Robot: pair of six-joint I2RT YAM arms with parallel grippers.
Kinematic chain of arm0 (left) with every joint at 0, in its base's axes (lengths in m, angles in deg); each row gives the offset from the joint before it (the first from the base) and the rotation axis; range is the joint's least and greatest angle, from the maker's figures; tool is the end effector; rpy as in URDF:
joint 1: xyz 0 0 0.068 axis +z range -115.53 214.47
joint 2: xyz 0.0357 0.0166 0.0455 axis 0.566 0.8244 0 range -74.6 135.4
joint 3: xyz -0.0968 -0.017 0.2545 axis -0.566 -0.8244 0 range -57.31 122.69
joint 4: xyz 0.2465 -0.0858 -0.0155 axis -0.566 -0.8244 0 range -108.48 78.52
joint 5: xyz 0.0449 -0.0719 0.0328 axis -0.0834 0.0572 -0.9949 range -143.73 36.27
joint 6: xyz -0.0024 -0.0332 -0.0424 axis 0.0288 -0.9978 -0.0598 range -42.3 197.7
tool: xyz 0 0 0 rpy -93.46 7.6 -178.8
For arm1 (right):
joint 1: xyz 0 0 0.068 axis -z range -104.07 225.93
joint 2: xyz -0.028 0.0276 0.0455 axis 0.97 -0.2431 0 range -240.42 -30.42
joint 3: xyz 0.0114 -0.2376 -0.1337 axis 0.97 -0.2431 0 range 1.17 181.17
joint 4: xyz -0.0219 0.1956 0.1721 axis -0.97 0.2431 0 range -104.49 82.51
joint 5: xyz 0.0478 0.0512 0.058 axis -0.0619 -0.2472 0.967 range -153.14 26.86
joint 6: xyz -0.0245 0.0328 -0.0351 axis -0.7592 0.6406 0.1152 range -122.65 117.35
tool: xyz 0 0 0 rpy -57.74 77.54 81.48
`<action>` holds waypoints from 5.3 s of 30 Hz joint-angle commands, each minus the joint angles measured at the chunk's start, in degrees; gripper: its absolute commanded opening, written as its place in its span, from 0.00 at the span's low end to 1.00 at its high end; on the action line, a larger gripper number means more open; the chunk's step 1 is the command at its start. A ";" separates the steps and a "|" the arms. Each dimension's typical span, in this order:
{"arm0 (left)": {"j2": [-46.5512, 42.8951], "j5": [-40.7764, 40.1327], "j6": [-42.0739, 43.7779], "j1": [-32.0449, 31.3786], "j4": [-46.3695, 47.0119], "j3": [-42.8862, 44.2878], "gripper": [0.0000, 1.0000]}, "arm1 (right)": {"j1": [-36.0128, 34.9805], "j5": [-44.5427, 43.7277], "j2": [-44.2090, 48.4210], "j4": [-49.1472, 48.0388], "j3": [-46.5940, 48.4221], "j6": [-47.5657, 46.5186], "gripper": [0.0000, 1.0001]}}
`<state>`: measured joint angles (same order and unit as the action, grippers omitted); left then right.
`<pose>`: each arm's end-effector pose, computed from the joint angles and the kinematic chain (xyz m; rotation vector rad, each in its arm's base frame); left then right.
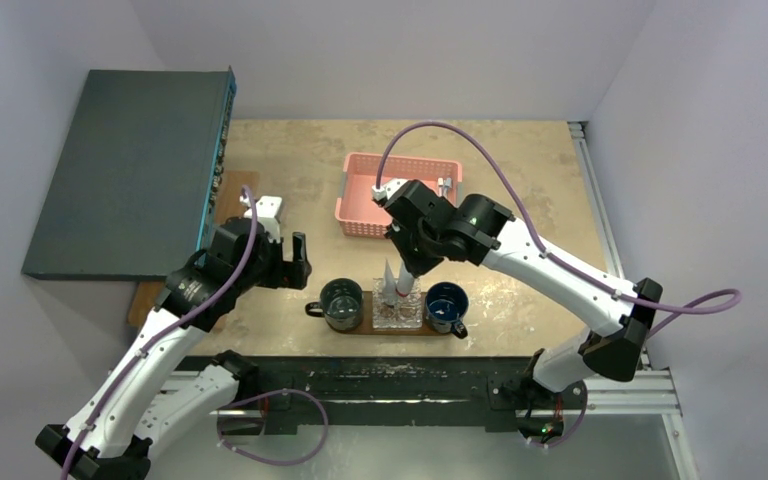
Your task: Prepare toiletry sets of a toothbrush and toothpaste on the tray
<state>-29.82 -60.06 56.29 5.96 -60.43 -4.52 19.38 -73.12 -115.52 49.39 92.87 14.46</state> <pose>0.1332 -0.0679 0.3213 0.0845 2.3002 -0.3279 0.1666 0.2409 0.3726 -0.8052 2.4414 0.2725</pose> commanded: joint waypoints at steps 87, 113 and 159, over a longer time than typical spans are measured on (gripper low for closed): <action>2.07 -0.37 2.42 0.35 1.86 0.51 0.89 | -2.06 -5.00 -1.49 -13.29 -12.22 2.88 0.19; 1.13 -0.08 2.15 0.30 1.55 0.21 0.89 | -3.39 -6.55 9.26 -7.70 -12.84 8.33 0.40; 0.58 2.63 2.51 0.30 1.83 0.15 0.89 | 20.85 -15.95 -16.67 -20.16 2.10 4.61 0.38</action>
<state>-28.97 -58.31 57.77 5.96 -60.36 -4.52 37.85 -88.11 -129.22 31.23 91.08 19.16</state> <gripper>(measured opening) 0.894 0.367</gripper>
